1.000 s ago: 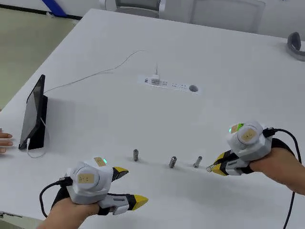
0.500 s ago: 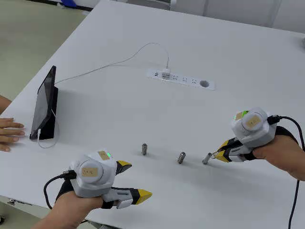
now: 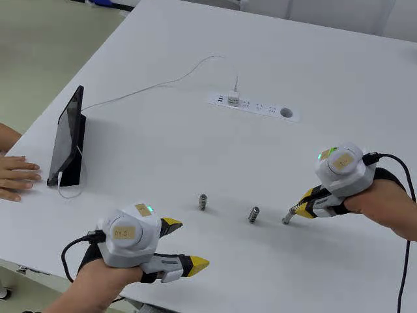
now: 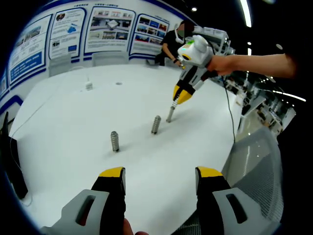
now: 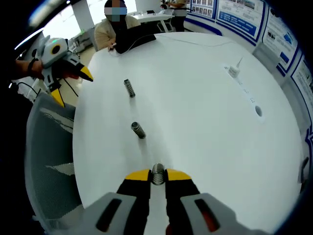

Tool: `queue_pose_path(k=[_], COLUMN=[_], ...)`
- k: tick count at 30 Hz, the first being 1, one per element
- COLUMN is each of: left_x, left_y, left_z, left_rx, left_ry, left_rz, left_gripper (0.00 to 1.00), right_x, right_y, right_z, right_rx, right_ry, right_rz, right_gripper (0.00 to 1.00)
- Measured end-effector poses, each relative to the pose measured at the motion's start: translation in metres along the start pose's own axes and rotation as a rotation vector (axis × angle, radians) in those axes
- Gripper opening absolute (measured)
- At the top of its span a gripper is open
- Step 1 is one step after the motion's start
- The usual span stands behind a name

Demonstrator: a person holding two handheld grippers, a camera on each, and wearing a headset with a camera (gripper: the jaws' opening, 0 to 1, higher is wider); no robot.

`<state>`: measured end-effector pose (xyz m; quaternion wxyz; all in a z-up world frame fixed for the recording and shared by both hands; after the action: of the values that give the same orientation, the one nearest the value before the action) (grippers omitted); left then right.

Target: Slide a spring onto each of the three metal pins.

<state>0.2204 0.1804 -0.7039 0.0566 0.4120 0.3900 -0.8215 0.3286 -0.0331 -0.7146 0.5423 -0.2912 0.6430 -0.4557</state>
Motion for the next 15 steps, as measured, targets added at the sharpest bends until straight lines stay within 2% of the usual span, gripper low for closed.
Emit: queue_pose_path(k=[15], left_x=[-0.001], left_y=[-0.003], left_z=[-0.001], left_rx=[-0.004], left_ry=[-0.006], left_rz=[0.005], left_gripper=[0.58], right_x=[0.000], right_y=[0.016], right_z=[-0.001], right_rx=[-0.019], right_ry=[-0.029], right_rz=[-0.042], right_gripper=[0.13])
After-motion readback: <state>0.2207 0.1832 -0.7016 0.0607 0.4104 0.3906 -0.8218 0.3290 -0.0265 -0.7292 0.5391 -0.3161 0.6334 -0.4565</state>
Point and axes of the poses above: the centre of the closed fingertips' face, and the gripper's own axes: y roughly forward along the fingers, z roughly to its right, x roughly out of its underside, the point moved 2 cm from there along -y, roughly backward along the fingers, and after that the axes turned 9 degrees about -y, right-handed, at the moved point
